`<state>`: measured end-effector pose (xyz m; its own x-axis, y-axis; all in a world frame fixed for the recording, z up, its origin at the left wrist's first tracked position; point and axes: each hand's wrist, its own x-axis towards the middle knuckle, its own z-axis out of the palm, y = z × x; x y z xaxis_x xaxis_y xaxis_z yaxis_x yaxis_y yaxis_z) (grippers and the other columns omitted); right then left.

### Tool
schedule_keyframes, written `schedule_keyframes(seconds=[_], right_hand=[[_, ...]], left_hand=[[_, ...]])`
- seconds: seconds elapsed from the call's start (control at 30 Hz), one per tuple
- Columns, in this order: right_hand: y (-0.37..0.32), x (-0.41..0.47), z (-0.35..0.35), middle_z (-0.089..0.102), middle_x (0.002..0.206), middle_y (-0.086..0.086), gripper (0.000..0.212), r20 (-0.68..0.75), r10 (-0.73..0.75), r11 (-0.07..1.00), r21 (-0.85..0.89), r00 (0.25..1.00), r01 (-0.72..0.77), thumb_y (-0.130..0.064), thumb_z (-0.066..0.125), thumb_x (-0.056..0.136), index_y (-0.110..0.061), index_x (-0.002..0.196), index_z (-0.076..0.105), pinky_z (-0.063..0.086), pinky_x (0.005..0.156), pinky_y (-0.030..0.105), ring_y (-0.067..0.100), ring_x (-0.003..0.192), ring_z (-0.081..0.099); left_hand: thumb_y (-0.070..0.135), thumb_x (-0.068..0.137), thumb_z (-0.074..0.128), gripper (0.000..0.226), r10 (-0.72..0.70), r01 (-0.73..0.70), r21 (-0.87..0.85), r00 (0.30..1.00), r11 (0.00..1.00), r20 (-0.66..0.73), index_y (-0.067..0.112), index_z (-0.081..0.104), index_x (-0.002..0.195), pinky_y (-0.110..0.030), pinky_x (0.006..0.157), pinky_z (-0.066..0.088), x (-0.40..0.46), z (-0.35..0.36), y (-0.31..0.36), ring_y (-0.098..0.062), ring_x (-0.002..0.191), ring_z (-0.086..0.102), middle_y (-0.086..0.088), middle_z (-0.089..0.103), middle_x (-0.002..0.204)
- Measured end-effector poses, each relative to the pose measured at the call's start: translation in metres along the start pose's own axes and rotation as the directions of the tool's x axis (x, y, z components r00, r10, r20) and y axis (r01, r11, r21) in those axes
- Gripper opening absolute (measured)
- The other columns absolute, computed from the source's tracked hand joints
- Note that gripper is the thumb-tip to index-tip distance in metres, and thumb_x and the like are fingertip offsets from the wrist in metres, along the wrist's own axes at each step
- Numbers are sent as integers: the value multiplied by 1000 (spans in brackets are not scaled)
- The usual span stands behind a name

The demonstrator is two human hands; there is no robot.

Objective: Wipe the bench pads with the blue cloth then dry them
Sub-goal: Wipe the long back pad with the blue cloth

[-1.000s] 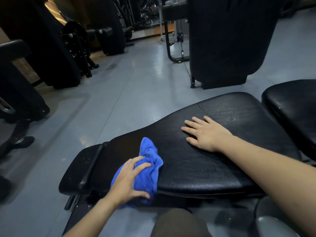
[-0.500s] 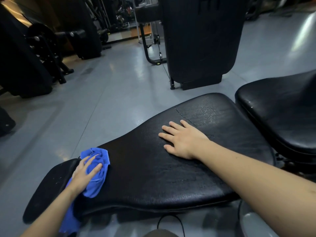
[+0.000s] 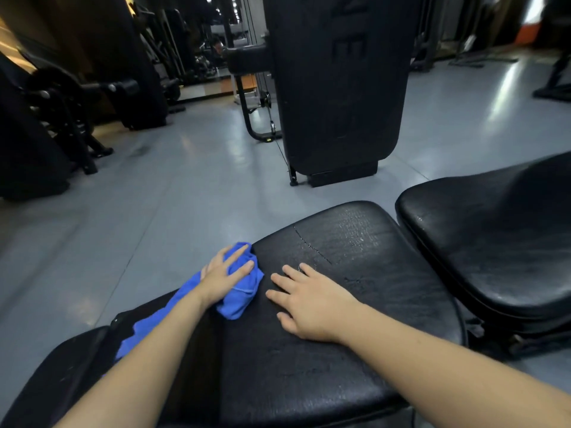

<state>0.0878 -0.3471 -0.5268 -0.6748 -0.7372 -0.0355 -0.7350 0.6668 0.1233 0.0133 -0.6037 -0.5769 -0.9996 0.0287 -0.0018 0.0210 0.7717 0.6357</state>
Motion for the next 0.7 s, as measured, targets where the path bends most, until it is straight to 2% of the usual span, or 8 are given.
schedule_keyframes(seconds=[0.1, 0.17, 0.23, 0.33, 0.53, 0.7], right_hand=[[-5, -13, 1, 52, 143, 24, 75, -51, 7, 1000, 7, 999, -7, -48, 14, 86, -16, 139, 56, 31, 116, 54, 40, 137, 43], [-8, -18, 2, 59, 131, 25, 69, -58, 10, 1000, -1, 998, -10, -48, 21, 88, -17, 137, 59, 36, 113, 53, 41, 124, 52], [-10, -21, 3, 60, 128, 23, 65, -74, 17, 1000, -19, 997, -19, -46, 25, 89, -18, 134, 61, 41, 108, 52, 40, 113, 56], [-13, -22, 1, 61, 131, 20, 58, -86, 20, 999, -45, 996, -24, -43, 32, 88, -18, 129, 66, 46, 101, 49, 38, 108, 58], [-12, -24, 0, 62, 131, 17, 52, -82, 23, 999, -39, 996, -27, -40, 38, 89, -20, 127, 67, 44, 106, 47, 35, 117, 57], [-14, -25, 0, 66, 127, 9, 51, -107, 52, 998, -32, 993, -56, -43, 37, 87, -25, 122, 69, 49, 103, 45, 33, 119, 60]], left_hand=[[90, 64, 33, 66, 93, -96, 42, 992, 994, 83, 72, 33, 128, -45, 122, 14, 20, 20, 67, -14, 148, 24, 15, 25, 159], [85, 72, 40, 70, 148, -159, 56, 975, 986, 164, 63, 36, 138, -45, 122, 9, 29, 29, 108, -15, 149, 17, 16, 19, 161], [72, 87, 50, 62, 192, -219, 89, 952, 972, 240, 58, 33, 144, -45, 123, 7, 38, 35, 137, -17, 151, 12, 15, 13, 163], [65, 92, 50, 60, 224, -272, 130, 928, 954, 300, 57, 28, 147, -47, 123, 6, 48, 41, 159, -18, 152, 8, 14, 8, 164], [59, 95, 52, 48, 250, -254, -5, 949, 967, 194, 59, 38, 141, -41, 122, 14, 46, 38, 136, -15, 147, 22, 16, 23, 160], [74, 81, 51, 46, 152, -150, -22, 975, 988, 160, 78, 34, 124, -44, 121, 20, 33, 13, 69, -15, 146, 27, 14, 28, 158]])
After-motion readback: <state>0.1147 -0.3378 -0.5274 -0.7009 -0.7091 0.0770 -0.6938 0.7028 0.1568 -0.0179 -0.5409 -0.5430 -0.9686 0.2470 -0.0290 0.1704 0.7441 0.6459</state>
